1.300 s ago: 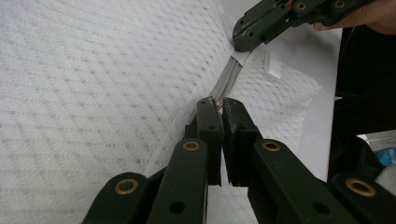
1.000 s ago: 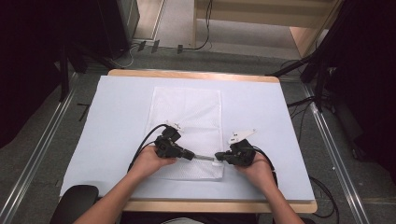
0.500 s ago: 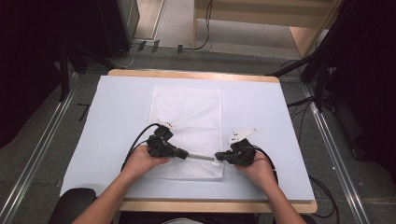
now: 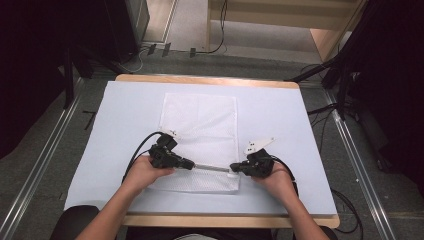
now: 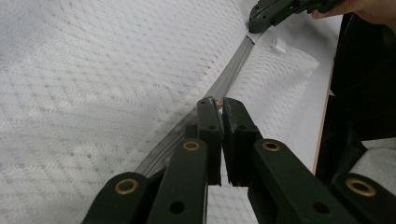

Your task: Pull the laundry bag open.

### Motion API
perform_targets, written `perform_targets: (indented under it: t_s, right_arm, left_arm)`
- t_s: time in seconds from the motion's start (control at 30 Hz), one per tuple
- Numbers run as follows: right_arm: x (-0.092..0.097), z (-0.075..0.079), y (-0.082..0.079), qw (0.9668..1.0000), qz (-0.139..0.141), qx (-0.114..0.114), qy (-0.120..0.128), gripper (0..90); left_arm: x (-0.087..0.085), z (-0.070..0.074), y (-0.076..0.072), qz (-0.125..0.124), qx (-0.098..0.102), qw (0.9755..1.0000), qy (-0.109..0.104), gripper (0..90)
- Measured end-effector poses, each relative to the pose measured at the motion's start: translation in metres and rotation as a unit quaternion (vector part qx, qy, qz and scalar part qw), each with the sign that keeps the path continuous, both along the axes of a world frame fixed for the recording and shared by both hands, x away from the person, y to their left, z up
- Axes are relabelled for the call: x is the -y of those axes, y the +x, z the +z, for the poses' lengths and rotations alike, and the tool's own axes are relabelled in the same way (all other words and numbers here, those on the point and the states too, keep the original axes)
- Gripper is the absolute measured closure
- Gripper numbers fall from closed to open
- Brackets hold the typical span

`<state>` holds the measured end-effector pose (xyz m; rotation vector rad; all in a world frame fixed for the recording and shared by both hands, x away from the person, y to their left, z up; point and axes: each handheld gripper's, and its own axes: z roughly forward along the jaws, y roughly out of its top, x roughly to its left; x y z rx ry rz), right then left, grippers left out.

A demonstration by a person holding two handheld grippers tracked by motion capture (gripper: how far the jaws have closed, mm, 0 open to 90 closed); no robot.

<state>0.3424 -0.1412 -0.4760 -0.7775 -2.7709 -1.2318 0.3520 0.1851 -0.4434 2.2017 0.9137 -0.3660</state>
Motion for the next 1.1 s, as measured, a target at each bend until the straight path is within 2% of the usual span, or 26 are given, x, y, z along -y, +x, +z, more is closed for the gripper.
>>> perform_targets:
  t_s: [0.13,0.2,0.5,0.8,0.93,1.1]
  right_arm:
    - [0.0,0.0,0.001,1.0,0.002,-0.002,0.001,90.0]
    - [-0.001,0.0,0.001,1.0,0.002,-0.003,0.003,90.0]
    - [-0.003,0.001,0.002,1.0,0.006,-0.002,-0.004,90.0]
    - [-0.003,0.0,0.002,1.0,0.006,-0.006,-0.002,90.0]
    - [-0.002,0.0,0.003,1.0,0.006,-0.007,-0.001,90.0]
    - [-0.002,0.0,0.003,0.9999,0.005,-0.009,0.001,90.0]
  left_arm:
    - [-0.006,0.004,-0.001,0.001,-0.002,1.0,-0.004,87.9]
    - [-0.006,0.005,-0.002,-0.001,0.001,1.0,0.001,87.9]
    - [-0.011,0.002,-0.002,0.002,-0.004,1.0,0.008,87.9]
    - [-0.028,0.004,-0.004,0.015,-0.008,0.9998,0.011,87.9]
    - [-0.039,0.005,-0.005,0.023,-0.013,0.9996,0.008,87.9]
    - [-0.049,0.007,-0.006,0.03,-0.011,0.9995,0.004,87.8]
